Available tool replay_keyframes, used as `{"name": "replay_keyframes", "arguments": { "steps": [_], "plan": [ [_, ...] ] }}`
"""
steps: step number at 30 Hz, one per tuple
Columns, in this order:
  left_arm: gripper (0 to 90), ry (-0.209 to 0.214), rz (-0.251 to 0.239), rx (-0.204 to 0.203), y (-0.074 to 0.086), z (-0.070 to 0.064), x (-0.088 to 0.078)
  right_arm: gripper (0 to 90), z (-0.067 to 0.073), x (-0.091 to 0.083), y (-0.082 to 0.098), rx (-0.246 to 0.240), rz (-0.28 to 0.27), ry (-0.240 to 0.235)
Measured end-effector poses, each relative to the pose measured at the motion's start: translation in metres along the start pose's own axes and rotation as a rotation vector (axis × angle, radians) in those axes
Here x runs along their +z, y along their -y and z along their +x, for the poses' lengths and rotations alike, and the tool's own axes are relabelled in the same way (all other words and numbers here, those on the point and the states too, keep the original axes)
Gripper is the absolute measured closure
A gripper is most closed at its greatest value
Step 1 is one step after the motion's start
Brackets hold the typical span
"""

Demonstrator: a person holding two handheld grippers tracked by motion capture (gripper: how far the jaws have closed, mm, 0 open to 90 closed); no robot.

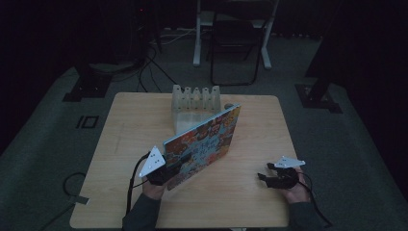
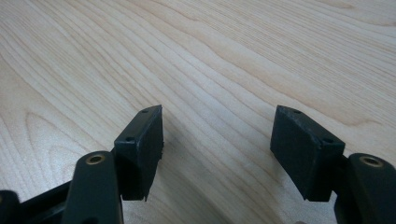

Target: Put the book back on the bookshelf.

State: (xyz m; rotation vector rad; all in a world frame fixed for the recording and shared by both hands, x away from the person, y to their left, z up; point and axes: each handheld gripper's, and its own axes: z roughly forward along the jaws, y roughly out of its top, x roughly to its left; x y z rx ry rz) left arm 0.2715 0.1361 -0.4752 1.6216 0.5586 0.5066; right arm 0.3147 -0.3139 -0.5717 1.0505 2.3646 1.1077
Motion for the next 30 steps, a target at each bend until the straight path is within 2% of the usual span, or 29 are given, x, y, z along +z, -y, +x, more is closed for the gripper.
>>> {"name": "replay_keyframes", "arguments": {
  "steps": [17,30],
  "plan": [
    [81.5,-0.052,-0.014,-0.014,-0.004,0.009,-0.018,33.9,0.000,0.000,0.000,-0.004,0.000,0.000],
    [81.4,-0.074,-0.014,-0.020,-0.005,0.013,-0.025,33.7,0.001,0.000,0.000,-0.004,0.001,0.000]
  ]
}}
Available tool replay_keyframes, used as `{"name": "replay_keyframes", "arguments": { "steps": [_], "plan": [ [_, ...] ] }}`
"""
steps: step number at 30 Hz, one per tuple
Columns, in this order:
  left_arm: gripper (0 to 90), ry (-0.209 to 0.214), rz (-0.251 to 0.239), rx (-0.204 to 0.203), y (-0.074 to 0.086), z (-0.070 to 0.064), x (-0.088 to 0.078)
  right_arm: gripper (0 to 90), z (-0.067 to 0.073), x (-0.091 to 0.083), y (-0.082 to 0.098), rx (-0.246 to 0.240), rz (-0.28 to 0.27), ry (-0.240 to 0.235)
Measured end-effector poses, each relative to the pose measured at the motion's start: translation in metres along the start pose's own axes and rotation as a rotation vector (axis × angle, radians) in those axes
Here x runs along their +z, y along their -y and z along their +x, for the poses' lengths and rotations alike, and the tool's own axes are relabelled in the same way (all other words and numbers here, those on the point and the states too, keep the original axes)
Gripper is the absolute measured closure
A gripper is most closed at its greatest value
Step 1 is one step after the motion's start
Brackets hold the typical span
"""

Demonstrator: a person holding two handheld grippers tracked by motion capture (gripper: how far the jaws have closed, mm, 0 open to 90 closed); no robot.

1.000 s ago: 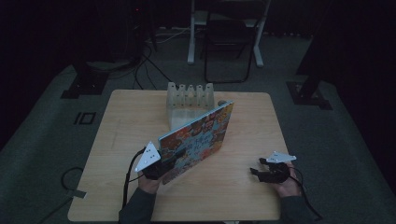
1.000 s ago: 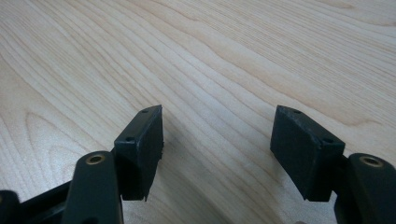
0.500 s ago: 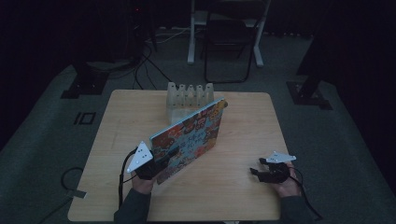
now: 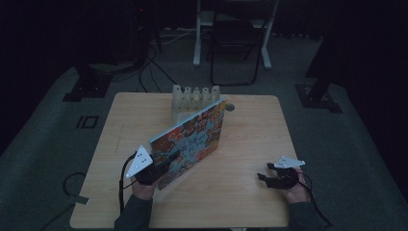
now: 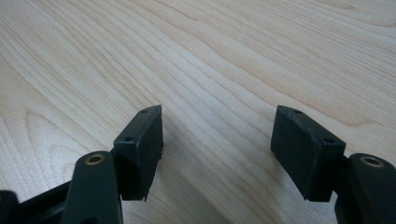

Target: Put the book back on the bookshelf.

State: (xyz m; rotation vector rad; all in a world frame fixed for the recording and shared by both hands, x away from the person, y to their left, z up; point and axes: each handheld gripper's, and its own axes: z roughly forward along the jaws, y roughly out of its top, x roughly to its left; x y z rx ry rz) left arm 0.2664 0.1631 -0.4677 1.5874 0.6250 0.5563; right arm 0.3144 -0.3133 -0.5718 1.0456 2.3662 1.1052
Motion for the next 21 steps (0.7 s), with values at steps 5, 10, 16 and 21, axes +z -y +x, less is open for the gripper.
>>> {"name": "replay_keyframes", "arguments": {
  "steps": [5,10,16,21],
  "plan": [
    [81.5,-0.010,-0.004,-0.003,-0.0002,0.0016,-0.0032,33.6,0.0000,0.0000,0.0000,0.000,0.000,-0.001],
    [81.4,-0.031,-0.016,-0.013,-0.0008,0.0038,-0.0049,33.5,-0.0001,0.0000,0.0000,0.000,0.000,-0.002],
    [81.4,-0.046,-0.020,-0.014,-0.0021,0.0052,-0.0073,33.4,-0.0003,0.0000,0.0000,-0.001,-0.001,-0.003],
    [81.4,-0.054,-0.019,-0.018,-0.0035,0.0085,-0.0087,33.3,-0.0005,0.0000,0.0001,-0.001,-0.001,-0.005]
  ]
}}
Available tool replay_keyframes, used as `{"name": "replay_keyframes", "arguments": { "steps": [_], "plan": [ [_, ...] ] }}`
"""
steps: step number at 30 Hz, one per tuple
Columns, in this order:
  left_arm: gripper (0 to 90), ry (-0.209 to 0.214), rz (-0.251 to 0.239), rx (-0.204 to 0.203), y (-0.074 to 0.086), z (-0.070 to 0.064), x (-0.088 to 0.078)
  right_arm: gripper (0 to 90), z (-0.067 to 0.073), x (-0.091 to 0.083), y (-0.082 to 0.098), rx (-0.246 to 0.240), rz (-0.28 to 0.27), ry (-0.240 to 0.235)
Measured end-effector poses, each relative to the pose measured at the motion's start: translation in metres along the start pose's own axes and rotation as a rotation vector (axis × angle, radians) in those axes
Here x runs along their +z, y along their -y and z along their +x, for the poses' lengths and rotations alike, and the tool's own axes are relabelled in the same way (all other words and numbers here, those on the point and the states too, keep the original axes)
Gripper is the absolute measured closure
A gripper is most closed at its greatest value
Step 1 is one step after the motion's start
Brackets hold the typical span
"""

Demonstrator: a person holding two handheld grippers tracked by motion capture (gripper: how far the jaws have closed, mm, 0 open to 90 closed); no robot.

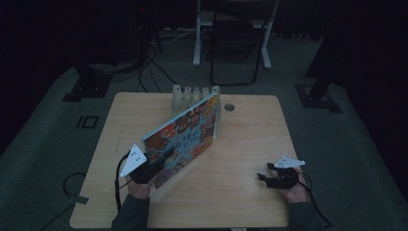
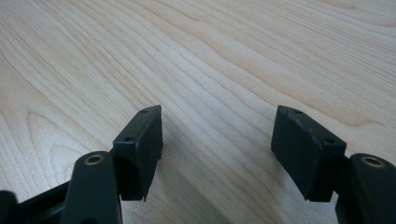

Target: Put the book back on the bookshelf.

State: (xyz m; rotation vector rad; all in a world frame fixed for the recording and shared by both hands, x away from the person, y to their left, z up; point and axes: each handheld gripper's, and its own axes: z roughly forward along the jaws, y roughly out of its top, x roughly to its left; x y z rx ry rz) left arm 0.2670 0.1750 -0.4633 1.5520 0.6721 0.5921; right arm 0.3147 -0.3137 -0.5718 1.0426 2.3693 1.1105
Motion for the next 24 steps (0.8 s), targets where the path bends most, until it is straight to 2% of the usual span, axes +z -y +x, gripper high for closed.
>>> {"name": "replay_keyframes", "arguments": {
  "steps": [6,24],
  "plan": [
    [81.4,-0.010,0.003,0.011,-0.0022,0.0022,-0.0026,33.3,-0.0002,0.0000,0.0000,0.001,0.000,-0.001],
    [81.5,-0.057,-0.010,-0.006,-0.0059,0.0073,-0.0088,33.3,-0.0003,0.0000,0.0000,0.001,0.000,-0.002]
  ]
}}
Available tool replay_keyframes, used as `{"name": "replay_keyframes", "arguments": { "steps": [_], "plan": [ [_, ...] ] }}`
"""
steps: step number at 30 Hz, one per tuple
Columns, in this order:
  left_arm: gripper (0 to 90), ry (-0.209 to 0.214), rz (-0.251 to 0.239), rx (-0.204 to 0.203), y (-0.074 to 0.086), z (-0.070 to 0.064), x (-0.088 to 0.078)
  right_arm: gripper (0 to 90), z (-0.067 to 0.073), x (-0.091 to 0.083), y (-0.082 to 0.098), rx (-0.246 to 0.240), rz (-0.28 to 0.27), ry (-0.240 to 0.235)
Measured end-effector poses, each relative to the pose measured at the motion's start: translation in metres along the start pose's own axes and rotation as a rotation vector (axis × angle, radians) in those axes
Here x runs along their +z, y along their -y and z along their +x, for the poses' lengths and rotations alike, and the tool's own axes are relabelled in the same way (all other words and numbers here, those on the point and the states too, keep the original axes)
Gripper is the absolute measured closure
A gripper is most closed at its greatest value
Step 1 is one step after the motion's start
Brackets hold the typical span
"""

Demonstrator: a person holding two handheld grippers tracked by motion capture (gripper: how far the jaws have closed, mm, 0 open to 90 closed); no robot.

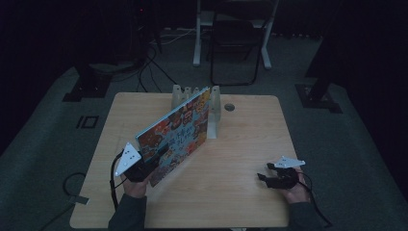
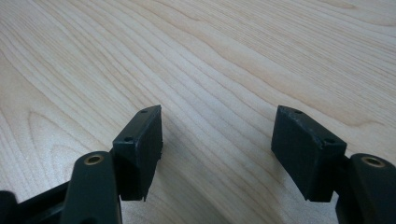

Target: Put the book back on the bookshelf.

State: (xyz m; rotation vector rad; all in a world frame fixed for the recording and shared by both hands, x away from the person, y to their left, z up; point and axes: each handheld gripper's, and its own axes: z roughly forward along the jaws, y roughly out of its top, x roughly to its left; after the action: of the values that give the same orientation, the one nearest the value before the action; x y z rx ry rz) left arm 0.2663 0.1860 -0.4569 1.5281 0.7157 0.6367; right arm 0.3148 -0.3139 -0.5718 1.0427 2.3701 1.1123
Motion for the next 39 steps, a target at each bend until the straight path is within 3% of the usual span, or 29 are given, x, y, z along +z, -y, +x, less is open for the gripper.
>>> {"name": "replay_keyframes", "arguments": {
  "steps": [39],
  "plan": [
    [81.4,-0.137,-0.008,-0.022,-0.0024,0.0087,-0.0047,33.2,-0.0004,-0.0001,0.0000,0.003,0.000,-0.002]
  ]
}}
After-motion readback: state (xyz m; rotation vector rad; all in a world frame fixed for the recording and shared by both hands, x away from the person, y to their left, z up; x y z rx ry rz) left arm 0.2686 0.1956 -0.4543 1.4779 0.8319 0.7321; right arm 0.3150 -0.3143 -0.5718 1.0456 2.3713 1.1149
